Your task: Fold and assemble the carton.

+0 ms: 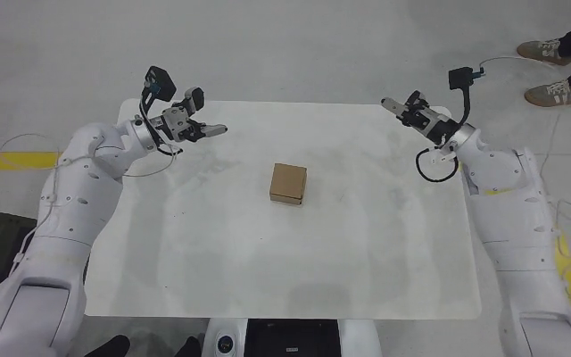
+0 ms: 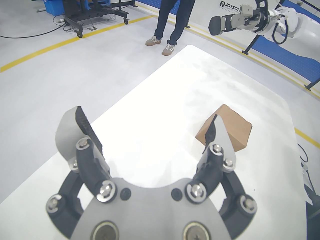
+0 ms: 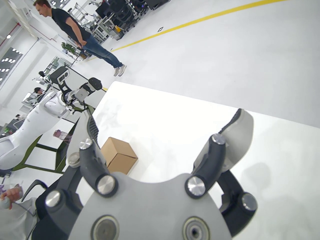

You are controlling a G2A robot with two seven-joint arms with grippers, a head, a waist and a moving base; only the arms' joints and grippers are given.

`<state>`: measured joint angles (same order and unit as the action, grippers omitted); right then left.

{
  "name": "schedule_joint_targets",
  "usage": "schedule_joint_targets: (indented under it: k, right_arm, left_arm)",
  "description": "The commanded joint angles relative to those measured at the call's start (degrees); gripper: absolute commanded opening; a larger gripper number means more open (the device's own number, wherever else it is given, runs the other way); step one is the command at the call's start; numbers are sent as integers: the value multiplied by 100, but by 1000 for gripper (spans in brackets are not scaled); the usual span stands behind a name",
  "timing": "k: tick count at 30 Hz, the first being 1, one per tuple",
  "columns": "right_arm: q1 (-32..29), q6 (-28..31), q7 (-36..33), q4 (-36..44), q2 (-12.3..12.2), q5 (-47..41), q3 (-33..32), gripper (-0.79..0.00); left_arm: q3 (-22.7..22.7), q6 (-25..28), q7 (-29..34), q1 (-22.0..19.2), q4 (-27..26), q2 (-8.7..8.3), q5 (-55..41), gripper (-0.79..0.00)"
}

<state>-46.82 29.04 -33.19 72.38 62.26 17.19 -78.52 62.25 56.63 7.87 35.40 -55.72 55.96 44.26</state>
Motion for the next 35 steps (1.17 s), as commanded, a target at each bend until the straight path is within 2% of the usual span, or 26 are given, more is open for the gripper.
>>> schedule_joint_targets:
  k: [1, 9, 35]
  right_arm:
    - [-94, -99, -4, 144, -30, 74, -105, 0]
    - [-234, -239, -16, 370, -80, 111, -282, 0]
    - [-234, -239, -16, 370, -80, 111, -282, 0]
  left_arm:
    - [58, 25, 54, -6, 13, -19, -35, 0]
    - [192, 87, 353, 10, -88, -68, -304, 0]
    - [192, 86, 353, 10, -88, -68, -304, 0]
